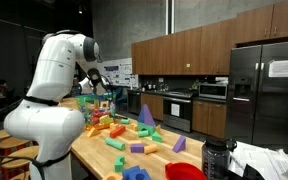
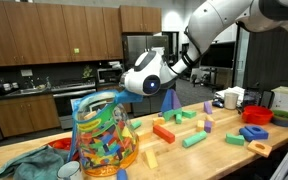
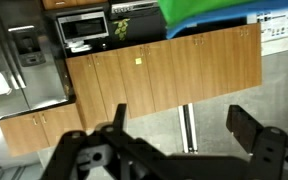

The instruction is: Put the blue triangle into the bag

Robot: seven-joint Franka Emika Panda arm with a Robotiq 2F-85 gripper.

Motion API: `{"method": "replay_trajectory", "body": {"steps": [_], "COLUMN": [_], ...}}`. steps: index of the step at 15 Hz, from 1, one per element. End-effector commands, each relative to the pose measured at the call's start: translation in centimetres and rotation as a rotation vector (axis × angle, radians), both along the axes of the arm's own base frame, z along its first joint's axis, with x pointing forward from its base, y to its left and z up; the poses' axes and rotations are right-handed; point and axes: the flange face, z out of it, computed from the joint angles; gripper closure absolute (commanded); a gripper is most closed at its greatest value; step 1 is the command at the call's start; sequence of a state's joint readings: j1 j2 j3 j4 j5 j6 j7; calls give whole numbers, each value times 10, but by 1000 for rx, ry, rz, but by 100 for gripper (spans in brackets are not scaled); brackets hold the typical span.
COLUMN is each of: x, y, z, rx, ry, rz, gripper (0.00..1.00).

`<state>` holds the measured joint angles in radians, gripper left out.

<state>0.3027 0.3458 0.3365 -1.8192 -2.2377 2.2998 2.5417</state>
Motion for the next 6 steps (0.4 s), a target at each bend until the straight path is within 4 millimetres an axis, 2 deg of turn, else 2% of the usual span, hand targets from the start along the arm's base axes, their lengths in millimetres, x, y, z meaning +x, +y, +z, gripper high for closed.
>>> {"method": "replay_trajectory", "body": {"steps": [1, 5, 6], "x": [-9, -9, -1], "y": [-18, -31, -20], "z": [-4, -18, -22], "rx": [-29, -52, -35], "ry": [46, 102, 90], "rz": [-135, -226, -196], "gripper": [0, 0, 0]}}
